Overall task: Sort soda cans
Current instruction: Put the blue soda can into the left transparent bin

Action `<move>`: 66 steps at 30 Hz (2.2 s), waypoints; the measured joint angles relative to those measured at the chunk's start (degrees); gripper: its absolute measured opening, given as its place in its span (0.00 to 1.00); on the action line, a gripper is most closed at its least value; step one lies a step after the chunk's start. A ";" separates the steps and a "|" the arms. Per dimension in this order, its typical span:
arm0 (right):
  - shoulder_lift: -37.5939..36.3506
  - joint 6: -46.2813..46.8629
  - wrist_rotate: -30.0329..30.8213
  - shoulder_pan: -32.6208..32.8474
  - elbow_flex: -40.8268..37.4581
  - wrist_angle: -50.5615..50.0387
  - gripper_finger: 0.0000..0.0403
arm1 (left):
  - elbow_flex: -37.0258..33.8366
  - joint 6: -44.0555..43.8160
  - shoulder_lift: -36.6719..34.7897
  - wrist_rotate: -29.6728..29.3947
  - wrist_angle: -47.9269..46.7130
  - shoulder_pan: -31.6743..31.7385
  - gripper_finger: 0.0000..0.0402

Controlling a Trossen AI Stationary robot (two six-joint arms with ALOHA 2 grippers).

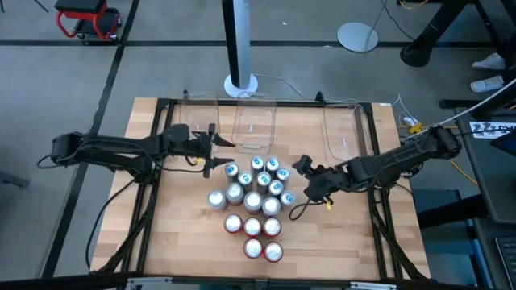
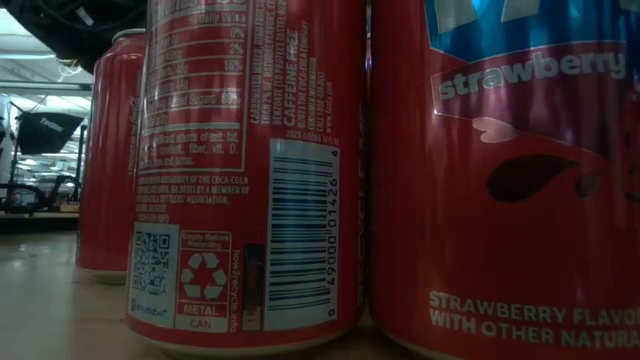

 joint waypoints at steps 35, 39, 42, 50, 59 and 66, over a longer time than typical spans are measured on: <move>-18.78 -13.14 2.60 -0.38 -28.93 45.26 0.91 | 3.63 -3.74 -8.35 -1.82 -16.20 -2.82 0.92; -22.35 -16.90 2.11 -2.36 -28.91 47.78 0.91 | 3.61 -5.46 -7.43 -1.86 -19.40 -3.07 0.92; -25.02 -18.98 0.70 -4.50 -28.91 49.06 0.91 | 3.61 -4.90 -6.61 -3.11 -21.54 -2.58 0.92; -29.63 -23.09 -15.13 -11.91 -28.88 55.00 0.91 | 3.67 -8.90 -1.57 -3.21 -23.27 -2.59 0.92; -29.49 -25.32 -24.13 -15.54 -28.84 59.77 0.91 | 14.84 -12.71 7.23 -9.03 -36.19 -7.48 0.92; -29.52 -27.60 -25.67 -15.43 -25.63 57.98 0.91 | 23.08 -17.96 13.25 -13.74 -45.84 -10.43 0.92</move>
